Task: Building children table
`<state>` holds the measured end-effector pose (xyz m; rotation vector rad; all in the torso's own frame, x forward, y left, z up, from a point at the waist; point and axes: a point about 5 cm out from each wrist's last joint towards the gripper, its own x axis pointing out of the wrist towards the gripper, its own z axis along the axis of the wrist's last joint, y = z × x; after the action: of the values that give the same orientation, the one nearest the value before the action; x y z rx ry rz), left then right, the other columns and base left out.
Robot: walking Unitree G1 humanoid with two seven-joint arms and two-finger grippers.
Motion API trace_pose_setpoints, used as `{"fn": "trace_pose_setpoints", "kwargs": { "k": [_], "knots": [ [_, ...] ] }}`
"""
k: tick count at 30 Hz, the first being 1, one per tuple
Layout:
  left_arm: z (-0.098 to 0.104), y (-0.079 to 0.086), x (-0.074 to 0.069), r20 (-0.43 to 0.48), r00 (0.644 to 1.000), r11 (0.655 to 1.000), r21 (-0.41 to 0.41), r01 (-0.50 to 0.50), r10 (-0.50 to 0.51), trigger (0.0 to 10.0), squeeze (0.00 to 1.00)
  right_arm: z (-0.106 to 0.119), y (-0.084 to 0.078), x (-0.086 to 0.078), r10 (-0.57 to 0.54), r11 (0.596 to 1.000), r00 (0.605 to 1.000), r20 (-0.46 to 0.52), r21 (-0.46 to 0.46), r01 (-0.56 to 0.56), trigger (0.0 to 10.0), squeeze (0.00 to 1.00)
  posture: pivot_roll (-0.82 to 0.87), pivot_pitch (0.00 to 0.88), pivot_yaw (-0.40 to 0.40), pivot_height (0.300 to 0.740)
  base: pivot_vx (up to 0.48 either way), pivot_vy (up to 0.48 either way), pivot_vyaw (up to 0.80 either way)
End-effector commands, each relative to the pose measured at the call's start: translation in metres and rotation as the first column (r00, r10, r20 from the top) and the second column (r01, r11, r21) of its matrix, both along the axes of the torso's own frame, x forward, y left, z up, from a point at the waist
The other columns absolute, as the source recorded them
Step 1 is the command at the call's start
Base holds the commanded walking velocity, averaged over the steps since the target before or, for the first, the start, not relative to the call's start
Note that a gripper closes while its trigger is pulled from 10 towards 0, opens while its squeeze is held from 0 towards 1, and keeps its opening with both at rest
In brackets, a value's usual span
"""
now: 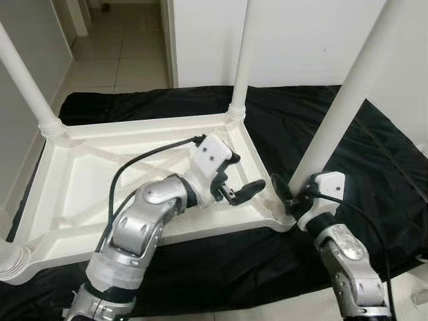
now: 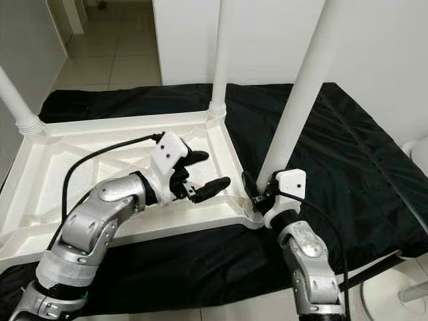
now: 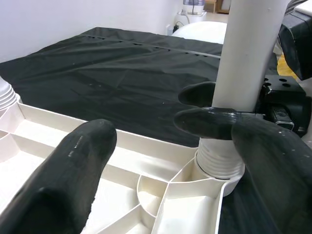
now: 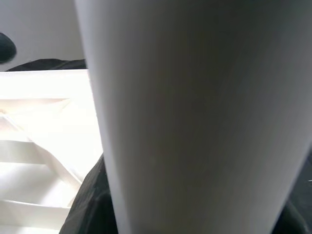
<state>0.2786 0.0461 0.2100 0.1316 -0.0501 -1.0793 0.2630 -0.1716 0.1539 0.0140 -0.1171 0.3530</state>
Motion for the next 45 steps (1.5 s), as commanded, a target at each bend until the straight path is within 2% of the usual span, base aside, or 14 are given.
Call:
{"fn": "trace_pose_setpoints", "kwargs": {
  "k": [1, 2, 6, 7, 8, 9, 14, 16, 21, 32, 34, 36, 43, 45],
  "knots": [
    [0.003, -0.002, 0.0, 0.005, 1.0, 1.0, -0.005, 0.021, -0.021, 10.0, 1.0, 0.002, 0.003, -0.001, 0.053, 0.998, 0.998, -0.013, 0.014, -0.053, 10.0, 0.0, -0.07, 0.045, 0.007, 0.74, 0.0, 0.0, 0.0],
    [0.009, -0.002, 0.004, 0.018, 1.0, 1.0, -0.022, 0.003, -0.003, 10.0, 1.0, 0.018, -0.002, 0.002, 0.1, 0.995, 0.995, 0.012, 0.016, -0.1, 10.0, 0.0, -0.06, 0.052, 0.002, 0.74, 0.0, 0.0, 0.0],
    [0.011, -0.001, 0.007, 0.018, 1.0, 1.0, -0.027, -0.01, 0.011, 10.0, 1.0, 0.021, -0.004, 0.002, 0.117, 0.993, 0.993, 0.018, 0.026, -0.117, 10.0, 0.0, -0.06, 0.058, -0.002, 0.74, 0.0, 0.0, 0.0],
    [0.014, -0.001, 0.008, 0.022, 1.0, 0.999, -0.029, -0.017, 0.018, 10.0, 0.75, 0.023, -0.006, 0.003, 0.131, 0.991, 0.991, 0.02, 0.031, -0.132, 10.0, 0.0, -0.06, 0.059, -0.005, 0.74, 0.0, 0.0, 0.0],
    [0.014, -0.001, 0.008, 0.022, 1.0, 0.999, -0.029, -0.017, 0.018, 10.0, 0.75, 0.023, -0.006, 0.003, 0.131, 0.991, 0.991, 0.02, 0.031, -0.132, 10.0, 0.0, -0.06, 0.059, -0.005, 0.74, 0.0, 0.0, 0.0],
    [0.017, 0.0, 0.009, 0.006, 1.0, 0.999, -0.037, -0.019, 0.019, 10.0, 0.0, 0.022, -0.006, 0.002, 0.151, 0.988, 0.988, 0.022, 0.03, -0.152, 10.0, 0.0, -0.05, 0.068, -0.013, 0.74, 0.0, 0.0, 0.0],
    [0.026, 0.002, 0.011, -0.028, 1.0, 0.997, -0.074, -0.007, 0.005, 10.0, 0.0, 0.023, -0.004, 0.001, 0.208, 0.978, 0.978, 0.016, 0.029, -0.209, 10.0, 0.0, -0.05, 0.071, -0.02, 0.74, 0.0, 0.0, 0.0],
    [0.04, 0.001, 0.005, -0.039, 0.995, 0.984, -0.156, 0.083, -0.09, 10.0, 0.0, 0.025, -0.004, 0.002, 0.286, 0.958, 0.958, -0.006, -0.009, -0.286, 10.0, 0.0, -0.05, 0.066, -0.019, 0.74, 0.0, 0.0, 0.0],
    [0.05, 0.001, -0.007, -0.038, 0.968, 0.952, -0.194, 0.238, -0.25, 10.0, 0.0, 0.033, -0.007, 0.001, 0.403, 0.914, 0.914, -0.053, -0.028, -0.405, 10.0, 0.0, -0.04, 0.054, -0.015, 0.74, 0.0, 0.0, 0.0],
    [0.055, 0.001, -0.012, 0.04, 0.945, 0.937, -0.126, 0.327, -0.324, 10.0, 0.0, 0.03, -0.009, 0.008, 0.475, 0.873, 0.871, -0.124, -0.057, -0.485, 10.0, 0.0, -0.02, 0.036, -0.018, 0.74, 0.0, 0.0, 0.0],
    [0.058, -0.005, -0.008, 0.027, 0.943, 0.937, -0.11, 0.333, -0.332, 10.0, 0.0, 0.029, -0.002, 0.011, 0.528, 0.833, 0.834, -0.16, -0.09, -0.545, 10.0, 0.0, -0.03, 0.027, -0.017, 0.74, 0.0, 0.0, 0.0],
    [0.058, -0.005, -0.008, 0.027, 0.943, 0.937, -0.11, 0.333, -0.332, 10.0, 0.0, 0.029, -0.002, 0.011, 0.528, 0.833, 0.834, -0.16, -0.09, -0.545, 10.0, 0.0, -0.03, 0.027, -0.017, 0.74, 0.0, 0.0, 0.0],
    [0.067, -0.014, -0.005, 0.008, 0.923, 0.918, -0.104, 0.384, -0.385, 10.0, 0.0, 0.032, 0.003, 0.019, 0.606, 0.765, 0.765, -0.216, -0.104, -0.635, 10.0, 0.0, -0.04, 0.01, -0.022, 0.74, 0.0, 0.0, 0.0],
    [0.073, -0.016, -0.011, 0.021, 0.894, 0.887, -0.117, 0.447, -0.448, 10.0, 0.0, 0.035, 0.005, 0.02, 0.642, 0.726, 0.73, -0.236, -0.119, -0.677, 10.0, 0.0, -0.04, 0.0, -0.025, 0.74, 0.0, 0.0, 0.0]
  ]
}}
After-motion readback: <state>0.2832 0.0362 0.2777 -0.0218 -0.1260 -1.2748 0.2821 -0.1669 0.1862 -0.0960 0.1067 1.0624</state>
